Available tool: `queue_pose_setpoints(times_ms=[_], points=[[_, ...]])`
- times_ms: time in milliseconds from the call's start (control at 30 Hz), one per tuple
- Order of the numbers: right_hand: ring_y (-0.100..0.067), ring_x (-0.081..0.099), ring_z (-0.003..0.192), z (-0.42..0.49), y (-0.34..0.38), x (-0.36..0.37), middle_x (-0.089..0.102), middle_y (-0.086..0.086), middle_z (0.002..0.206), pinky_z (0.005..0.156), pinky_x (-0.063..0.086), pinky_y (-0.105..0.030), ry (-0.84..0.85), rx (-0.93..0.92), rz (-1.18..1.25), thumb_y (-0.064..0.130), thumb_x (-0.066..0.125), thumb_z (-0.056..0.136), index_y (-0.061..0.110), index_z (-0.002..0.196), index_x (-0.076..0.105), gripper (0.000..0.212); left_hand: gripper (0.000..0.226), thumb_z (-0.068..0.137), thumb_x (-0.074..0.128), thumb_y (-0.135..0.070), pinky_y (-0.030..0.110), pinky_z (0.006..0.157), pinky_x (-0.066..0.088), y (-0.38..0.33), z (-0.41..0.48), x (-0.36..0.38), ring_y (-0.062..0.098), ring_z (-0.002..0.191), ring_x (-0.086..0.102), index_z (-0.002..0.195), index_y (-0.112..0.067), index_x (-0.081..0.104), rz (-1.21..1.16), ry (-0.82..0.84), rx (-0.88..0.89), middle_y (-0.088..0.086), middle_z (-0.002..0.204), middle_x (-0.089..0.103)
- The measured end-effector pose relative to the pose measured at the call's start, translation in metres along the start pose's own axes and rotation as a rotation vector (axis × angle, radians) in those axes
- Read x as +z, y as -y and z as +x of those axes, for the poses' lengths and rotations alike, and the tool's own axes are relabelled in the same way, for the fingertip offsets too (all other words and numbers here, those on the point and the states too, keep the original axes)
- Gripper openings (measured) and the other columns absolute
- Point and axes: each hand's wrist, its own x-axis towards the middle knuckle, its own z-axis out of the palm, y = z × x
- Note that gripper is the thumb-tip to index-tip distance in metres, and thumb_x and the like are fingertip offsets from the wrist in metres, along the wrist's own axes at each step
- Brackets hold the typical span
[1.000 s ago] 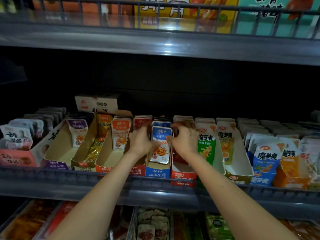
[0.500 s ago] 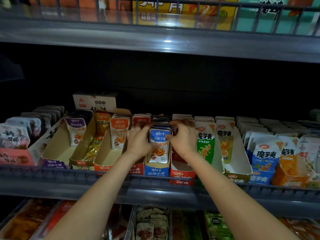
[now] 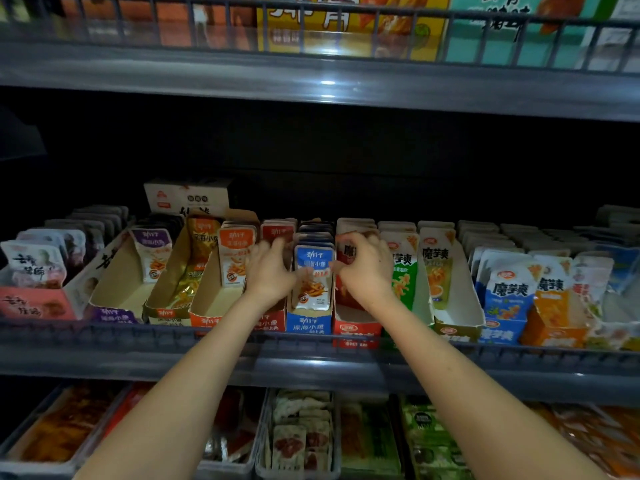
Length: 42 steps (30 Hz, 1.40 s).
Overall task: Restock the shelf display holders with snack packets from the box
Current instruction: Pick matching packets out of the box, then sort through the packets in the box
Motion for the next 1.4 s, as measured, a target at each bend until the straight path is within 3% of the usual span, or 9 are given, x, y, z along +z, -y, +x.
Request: queue_pose_setpoints(times_ms=[167, 300, 433, 667, 767, 867, 1033, 1267, 1400], points=[[-0.010, 0.047, 0.107, -0.070, -0.020, -0.035, 0.056, 0.006, 0.114, 0.094, 0.039, -0.028, -0.033, -0.042, 0.208, 0.026, 0.076, 0.077, 0.021, 0.117, 0.062, 0.043, 0.041, 0.086, 0.066, -0.037, 0.037, 0.092, 0.046, -0.015, -0.049, -0.016, 0.021, 0.110, 0.054, 0.121, -0.018, 0.058, -0.281, -0.066, 0.108, 0.004, 0.118, 0.058], [-0.010, 0.052, 0.101, -0.159, -0.062, -0.055, 0.053, 0.012, 0.105, 0.090, 0.043, -0.027, 0.022, -0.023, 0.222, 0.022, 0.078, 0.075, 0.020, 0.110, 0.063, 0.038, 0.017, 0.088, 0.065, -0.024, 0.012, 0.077, 0.043, -0.026, -0.127, -0.012, 0.005, 0.092, 0.056, 0.106, -0.023, 0.062, -0.414, 0.014, 0.162, -0.006, 0.105, 0.060], [-0.004, 0.054, 0.089, -0.255, -0.113, -0.061, 0.055, 0.014, 0.097, 0.079, 0.038, -0.007, 0.106, 0.053, 0.167, 0.021, 0.077, 0.078, 0.019, 0.107, 0.065, 0.031, 0.011, 0.088, 0.065, -0.018, 0.014, 0.073, 0.045, -0.025, -0.208, 0.015, 0.003, 0.084, 0.059, 0.097, -0.025, 0.062, -0.466, 0.169, 0.153, -0.010, 0.093, 0.061], [-0.008, 0.060, 0.089, -0.382, -0.230, -0.024, 0.066, 0.005, 0.102, 0.067, 0.042, -0.012, 0.549, 0.508, 0.017, 0.032, 0.063, 0.089, 0.020, 0.112, 0.064, 0.025, 0.010, 0.092, 0.060, -0.022, 0.005, 0.068, 0.040, -0.006, -0.316, 0.093, -0.004, 0.080, 0.055, 0.102, -0.025, 0.061, -0.291, 0.479, 0.158, -0.016, 0.089, 0.056], [-0.019, 0.064, 0.096, -0.427, -0.268, -0.001, 0.068, 0.005, 0.105, 0.073, 0.044, -0.026, 0.631, 0.622, -0.038, 0.028, 0.060, 0.090, 0.016, 0.102, 0.067, 0.018, 0.016, 0.092, 0.058, -0.021, 0.013, 0.072, 0.041, 0.011, -0.354, 0.132, 0.008, 0.087, 0.059, 0.106, -0.017, 0.065, -0.198, 0.575, 0.145, -0.008, 0.094, 0.061], [-0.022, 0.063, 0.103, -0.462, -0.292, 0.021, 0.068, 0.002, 0.110, 0.075, 0.044, -0.025, 0.605, 0.675, -0.033, 0.023, 0.061, 0.089, 0.016, 0.106, 0.068, 0.019, 0.020, 0.088, 0.056, -0.021, 0.035, 0.080, 0.048, 0.034, -0.389, 0.163, 0.024, 0.088, 0.063, 0.102, -0.015, 0.069, 0.020, 0.601, 0.232, 0.001, 0.095, 0.069], [-0.023, 0.063, 0.103, -0.479, -0.315, 0.057, 0.068, -0.007, 0.112, 0.078, 0.046, -0.025, 0.545, 0.679, -0.073, 0.026, 0.059, 0.092, 0.010, 0.112, 0.065, 0.026, 0.030, 0.081, 0.048, -0.020, 0.045, 0.087, 0.047, 0.068, -0.424, 0.193, 0.030, 0.086, 0.064, 0.097, -0.010, 0.071, 0.146, 0.598, 0.279, 0.006, 0.093, 0.070], [-0.024, 0.052, 0.121, -0.463, -0.346, 0.114, 0.059, -0.006, 0.128, 0.099, 0.042, -0.034, 0.477, 0.689, -0.245, 0.032, 0.056, 0.093, 0.015, 0.127, 0.057, 0.038, 0.027, 0.077, 0.071, 0.001, 0.039, 0.077, 0.051, 0.070, -0.439, 0.216, 0.032, 0.089, 0.062, 0.103, -0.005, 0.068, -0.009, 0.606, 0.101, 0.011, 0.097, 0.069], [-0.021, 0.061, 0.105, -0.463, -0.350, 0.129, 0.068, -0.006, 0.108, 0.087, 0.043, -0.027, 0.473, 0.672, -0.341, 0.026, 0.052, 0.094, 0.014, 0.107, 0.068, 0.024, 0.024, 0.085, 0.065, -0.007, 0.036, 0.083, 0.047, 0.068, -0.447, 0.220, 0.027, 0.102, 0.060, 0.109, -0.009, 0.067, -0.065, 0.616, -0.060, 0.007, 0.108, 0.067]])
